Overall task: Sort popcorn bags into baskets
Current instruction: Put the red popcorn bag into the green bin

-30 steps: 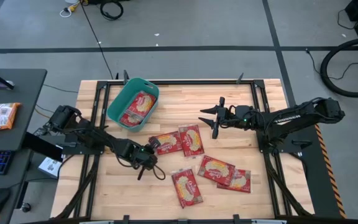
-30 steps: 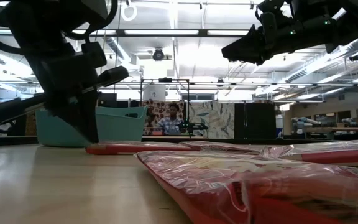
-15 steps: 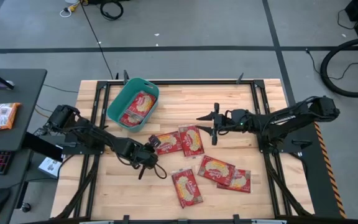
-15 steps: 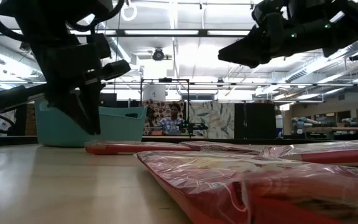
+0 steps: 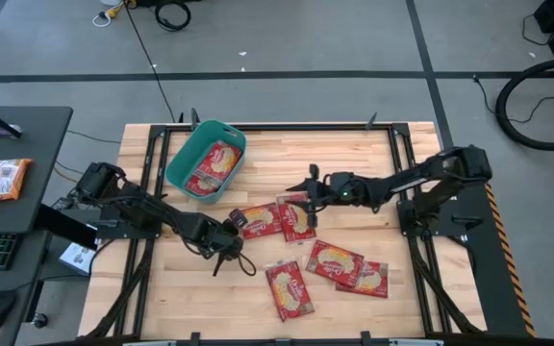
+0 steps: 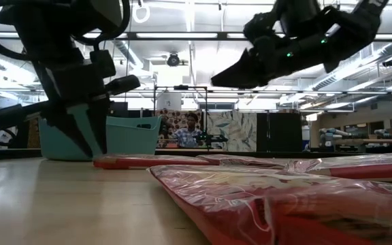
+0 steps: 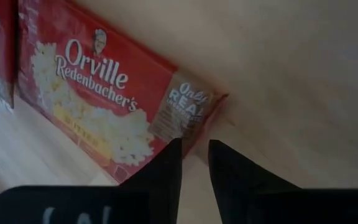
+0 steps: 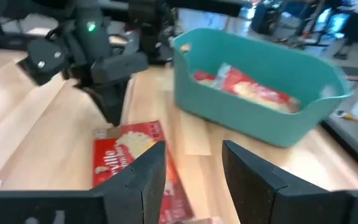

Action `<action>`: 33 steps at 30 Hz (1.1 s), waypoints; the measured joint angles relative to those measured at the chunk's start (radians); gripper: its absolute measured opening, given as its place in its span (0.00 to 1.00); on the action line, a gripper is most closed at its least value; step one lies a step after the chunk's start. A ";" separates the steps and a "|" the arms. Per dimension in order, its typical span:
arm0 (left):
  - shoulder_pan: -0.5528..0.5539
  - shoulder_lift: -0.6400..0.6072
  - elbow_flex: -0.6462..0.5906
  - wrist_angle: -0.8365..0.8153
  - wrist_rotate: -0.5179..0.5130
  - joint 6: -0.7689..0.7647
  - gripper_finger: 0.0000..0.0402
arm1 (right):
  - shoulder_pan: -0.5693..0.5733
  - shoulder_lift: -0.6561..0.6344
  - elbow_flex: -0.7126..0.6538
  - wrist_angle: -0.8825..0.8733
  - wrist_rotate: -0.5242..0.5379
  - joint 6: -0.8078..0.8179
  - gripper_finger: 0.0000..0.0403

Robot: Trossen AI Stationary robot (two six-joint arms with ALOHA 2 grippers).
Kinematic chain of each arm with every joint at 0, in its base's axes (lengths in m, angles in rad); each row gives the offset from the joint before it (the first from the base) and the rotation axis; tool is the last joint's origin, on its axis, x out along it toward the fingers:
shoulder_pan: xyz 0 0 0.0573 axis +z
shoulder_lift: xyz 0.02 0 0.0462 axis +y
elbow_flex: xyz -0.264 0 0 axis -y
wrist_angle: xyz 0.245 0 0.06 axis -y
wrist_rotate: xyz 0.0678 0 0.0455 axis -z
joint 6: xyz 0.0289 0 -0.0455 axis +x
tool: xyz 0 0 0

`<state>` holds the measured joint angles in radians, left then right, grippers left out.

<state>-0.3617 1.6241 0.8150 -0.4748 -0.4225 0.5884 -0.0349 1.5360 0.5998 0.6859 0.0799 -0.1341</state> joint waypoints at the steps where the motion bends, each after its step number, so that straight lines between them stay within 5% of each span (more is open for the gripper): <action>1: 0.000 0.000 0.000 0.000 -0.001 0.000 0.21 | -0.001 0.021 0.008 0.001 -0.018 0.000 0.40; 18: 0.012 0.020 -0.024 0.018 0.027 0.016 0.10 | -0.008 0.259 0.122 -0.005 -0.213 -0.026 0.40; 33: 0.011 0.057 -0.021 0.062 0.002 0.023 0.02 | -0.008 0.278 0.121 -0.035 -0.232 -0.015 0.40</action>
<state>-0.3504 1.6816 0.7943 -0.4124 -0.4210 0.6119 -0.0425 1.8141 0.7212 0.6506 -0.1524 -0.1496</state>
